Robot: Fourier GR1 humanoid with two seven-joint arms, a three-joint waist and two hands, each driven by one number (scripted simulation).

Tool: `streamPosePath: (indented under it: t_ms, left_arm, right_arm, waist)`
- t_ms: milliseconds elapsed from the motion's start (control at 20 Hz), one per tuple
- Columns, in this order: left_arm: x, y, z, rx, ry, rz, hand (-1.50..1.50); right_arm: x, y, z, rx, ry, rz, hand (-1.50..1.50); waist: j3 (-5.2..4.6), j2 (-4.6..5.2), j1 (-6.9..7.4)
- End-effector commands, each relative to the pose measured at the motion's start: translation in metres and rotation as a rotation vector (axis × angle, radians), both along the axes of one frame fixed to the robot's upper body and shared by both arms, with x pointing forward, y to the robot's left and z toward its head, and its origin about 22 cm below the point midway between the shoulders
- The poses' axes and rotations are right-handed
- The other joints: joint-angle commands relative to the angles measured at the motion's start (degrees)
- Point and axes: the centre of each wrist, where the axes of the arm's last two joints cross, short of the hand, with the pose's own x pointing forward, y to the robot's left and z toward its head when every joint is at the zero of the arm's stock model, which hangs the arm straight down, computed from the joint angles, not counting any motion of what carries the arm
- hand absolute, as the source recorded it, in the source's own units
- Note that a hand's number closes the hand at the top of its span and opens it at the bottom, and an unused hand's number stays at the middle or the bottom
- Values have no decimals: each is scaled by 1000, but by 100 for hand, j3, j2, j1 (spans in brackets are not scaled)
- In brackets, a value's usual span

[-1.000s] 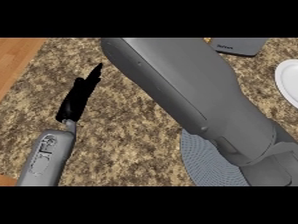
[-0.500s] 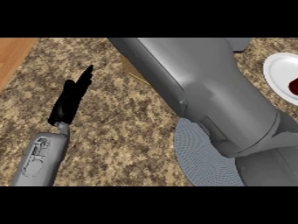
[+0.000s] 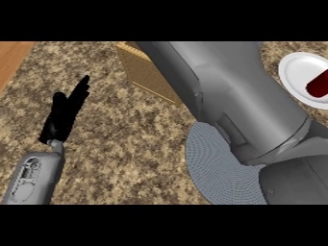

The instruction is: Pick the croissant from the placemat and place it in the basket

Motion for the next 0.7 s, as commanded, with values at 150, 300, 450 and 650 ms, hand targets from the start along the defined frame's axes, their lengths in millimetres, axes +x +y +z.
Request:
streamPosePath:
  t_ms: [150, 300, 450, 650]
  left_arm:
    - [-1, 4, -5, 11, -7, 34, 0]
    - [-1, 3, -3, 11, 3, 21, 0]
    - [-11, 12, -2, 1, 5, 18, 0]
    - [-11, 6, 1, 6, -4, 36, 0]
  right_arm:
    - [7, -8, -21, 57, 79, -1, 150]
    - [12, -15, -39, 73, 59, 3, 150]
    - [19, -26, -60, 61, 89, -1, 150]
    - [26, -42, -97, 98, 131, -12, 150]
  waist:
    - [9, -13, -163]
    - [10, -14, -124]
    - [12, -16, -114]
    - [17, -29, -164]
